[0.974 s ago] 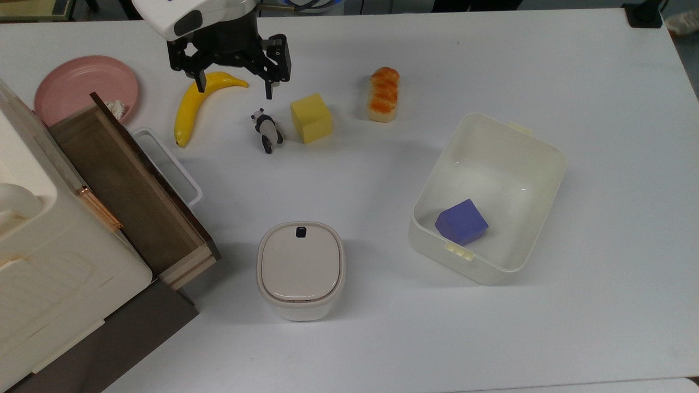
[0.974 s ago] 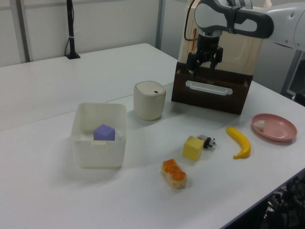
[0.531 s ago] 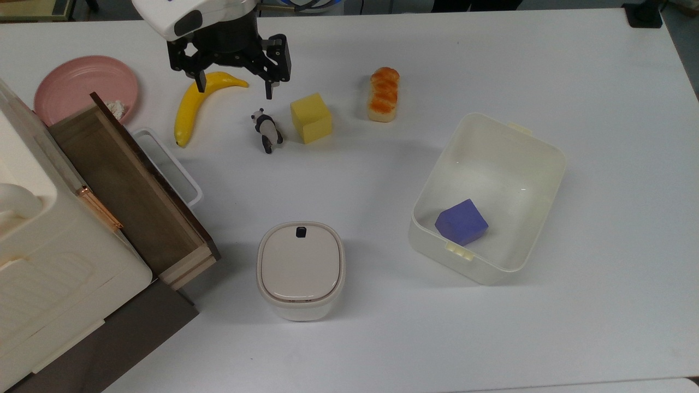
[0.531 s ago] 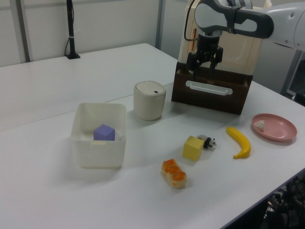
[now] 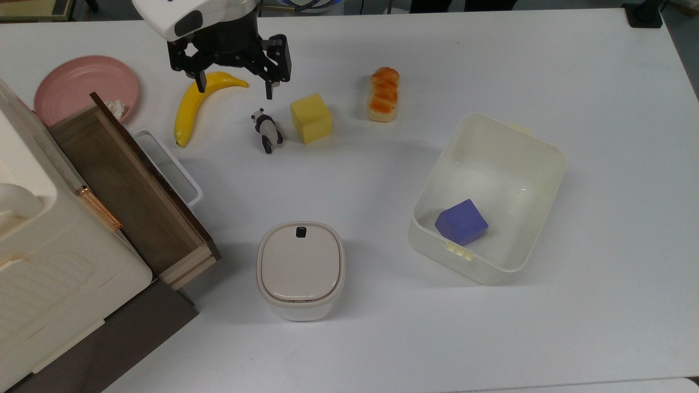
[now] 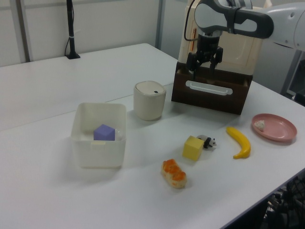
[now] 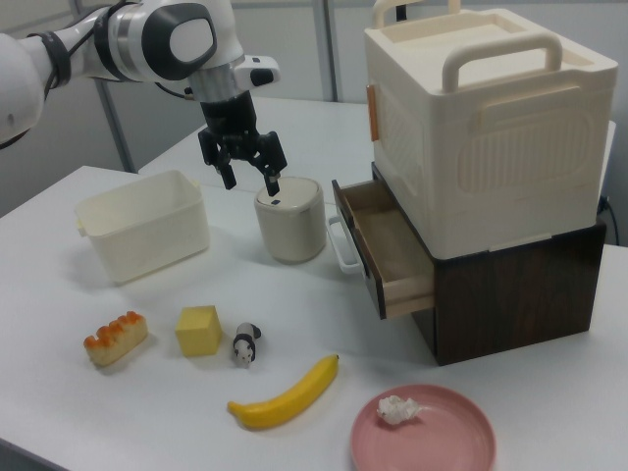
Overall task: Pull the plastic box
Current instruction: 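Move the gripper over to the rim of the white plastic box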
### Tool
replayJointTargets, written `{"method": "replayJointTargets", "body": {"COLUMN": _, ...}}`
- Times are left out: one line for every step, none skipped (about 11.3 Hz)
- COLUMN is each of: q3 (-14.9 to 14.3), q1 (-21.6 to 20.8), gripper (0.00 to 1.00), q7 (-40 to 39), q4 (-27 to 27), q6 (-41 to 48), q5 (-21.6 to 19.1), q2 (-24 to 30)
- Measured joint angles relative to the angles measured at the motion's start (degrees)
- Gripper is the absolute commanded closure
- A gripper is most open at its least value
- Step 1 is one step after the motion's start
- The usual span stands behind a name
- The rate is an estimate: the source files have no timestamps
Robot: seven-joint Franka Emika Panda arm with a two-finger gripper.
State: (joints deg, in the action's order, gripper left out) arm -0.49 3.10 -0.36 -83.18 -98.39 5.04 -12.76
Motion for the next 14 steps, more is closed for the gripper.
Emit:
{"method": "replayJointTargets", "body": {"q3": 0.0, "q1": -0.1, "gripper": 0.0, "q7": 0.0, "q4": 0.0, "q6": 0.0, "q5": 0.0, "q2": 0.0}}
{"method": "replayJointTargets", "body": {"q3": 0.0, "q1": -0.2, "gripper": 0.0, "q7": 0.0, "q4": 0.0, "q6": 0.0, "q5": 0.0, "q2": 0.0}}
{"method": "replayJointTargets", "body": {"q3": 0.1, "q1": -0.2, "gripper": 0.0, "q7": 0.0, "q4": -0.1, "q6": 0.0, "q5": 0.0, "q2": -0.2}}
{"method": "replayJointTargets", "body": {"q3": 0.3, "q1": -0.3, "gripper": 0.0, "q7": 0.0, "q4": -0.1, "q6": 0.0, "q5": -0.1, "q2": -0.3}}
{"method": "replayJointTargets", "body": {"q3": 0.5, "q1": -0.4, "gripper": 0.0, "q7": 0.0, "q4": -0.2, "q6": 0.0, "q5": -0.1, "q2": -0.4}}
{"method": "replayJointTargets", "body": {"q3": 0.7, "q1": -0.7, "gripper": 0.0, "q7": 0.0, "q4": -0.3, "q6": 0.2, "q5": -0.1, "q2": -0.4}}
{"method": "replayJointTargets", "body": {"q3": 0.7, "q1": -1.2, "gripper": 0.0, "q7": 0.0, "q4": -0.3, "q6": 0.5, "q5": -0.1, "q2": -0.5}}
{"method": "replayJointTargets", "body": {"q3": 0.8, "q1": -2.0, "gripper": 0.0, "q7": -0.3, "q4": -0.3, "q6": 0.7, "q5": -0.1, "q2": -0.5}}
{"method": "replayJointTargets", "body": {"q3": 0.9, "q1": -3.0, "gripper": 0.0, "q7": -1.2, "q4": -0.4, "q6": 0.8, "q5": -0.1, "q2": -0.5}}
{"method": "replayJointTargets", "body": {"q3": 1.1, "q1": -3.8, "gripper": 0.0, "q7": -4.2, "q4": -0.4, "q6": 0.8, "q5": -1.1, "q2": -0.5}}
{"method": "replayJointTargets", "body": {"q3": 1.3, "q1": -4.7, "gripper": 0.0, "q7": -7.3, "q4": -0.5, "q6": 0.8, "q5": -3.4, "q2": -0.7}}
{"method": "replayJointTargets", "body": {"q3": 1.4, "q1": -5.9, "gripper": 0.0, "q7": -9.1, "q4": -0.6, "q6": 0.8, "q5": -5.0, "q2": -0.9}}
{"method": "replayJointTargets", "body": {"q3": 1.5, "q1": -7.3, "gripper": 0.0, "q7": -11.5, "q4": -0.6, "q6": 0.8, "q5": -6.0, "q2": -1.2}}
{"method": "replayJointTargets", "body": {"q3": 1.7, "q1": -9.1, "gripper": 0.0, "q7": -16.2, "q4": -0.6, "q6": 0.8, "q5": -7.6, "q2": -1.6}}
